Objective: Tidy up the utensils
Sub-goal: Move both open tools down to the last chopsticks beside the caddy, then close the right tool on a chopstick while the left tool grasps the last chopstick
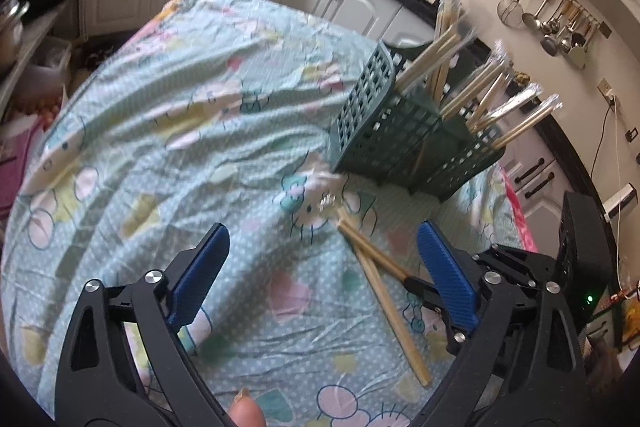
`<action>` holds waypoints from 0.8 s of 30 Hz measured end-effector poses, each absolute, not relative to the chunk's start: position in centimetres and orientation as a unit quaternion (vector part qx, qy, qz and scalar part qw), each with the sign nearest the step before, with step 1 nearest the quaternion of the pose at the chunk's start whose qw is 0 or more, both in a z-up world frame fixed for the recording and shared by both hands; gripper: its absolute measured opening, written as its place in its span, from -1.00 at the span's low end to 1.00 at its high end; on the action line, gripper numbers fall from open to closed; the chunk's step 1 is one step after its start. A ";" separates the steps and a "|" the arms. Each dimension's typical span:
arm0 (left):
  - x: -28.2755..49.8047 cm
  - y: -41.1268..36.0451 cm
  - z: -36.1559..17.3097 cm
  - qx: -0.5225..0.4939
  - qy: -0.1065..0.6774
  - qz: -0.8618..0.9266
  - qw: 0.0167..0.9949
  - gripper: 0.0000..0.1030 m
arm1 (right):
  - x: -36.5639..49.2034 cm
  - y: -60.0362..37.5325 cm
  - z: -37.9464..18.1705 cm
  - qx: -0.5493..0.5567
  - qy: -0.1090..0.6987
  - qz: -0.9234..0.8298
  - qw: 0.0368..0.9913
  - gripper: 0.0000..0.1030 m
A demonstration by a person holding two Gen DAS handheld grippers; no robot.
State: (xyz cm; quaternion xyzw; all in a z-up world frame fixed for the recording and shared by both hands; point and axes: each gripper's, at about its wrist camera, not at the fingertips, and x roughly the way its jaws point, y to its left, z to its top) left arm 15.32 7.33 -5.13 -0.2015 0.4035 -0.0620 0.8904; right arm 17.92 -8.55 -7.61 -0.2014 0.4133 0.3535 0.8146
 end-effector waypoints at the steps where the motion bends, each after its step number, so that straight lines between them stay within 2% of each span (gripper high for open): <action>1: 15.4 7.2 -5.5 -0.202 0.408 -0.066 0.888 0.64 | 18.1 -8.4 -7.8 -0.201 0.417 0.354 0.813 -0.40; 10: 16.8 5.7 -7.7 -0.208 0.446 -0.099 0.865 0.40 | 19.9 -7.6 -9.6 -0.191 0.440 0.354 0.803 -0.54; 15: 17.8 4.8 -8.5 -0.217 0.463 -0.120 0.851 0.06 | 21.2 -8.4 -9.6 -0.171 0.453 0.350 0.802 -0.65; 19: 19.2 4.4 -9.0 -0.221 0.475 -0.127 0.842 -0.07 | 22.1 -8.9 -9.5 -0.154 0.467 0.350 0.797 -0.77; 24: 21.1 4.2 -10.0 -0.225 0.492 -0.127 0.831 -0.20 | 22.2 -9.7 -8.9 -0.154 0.471 0.344 0.798 -0.79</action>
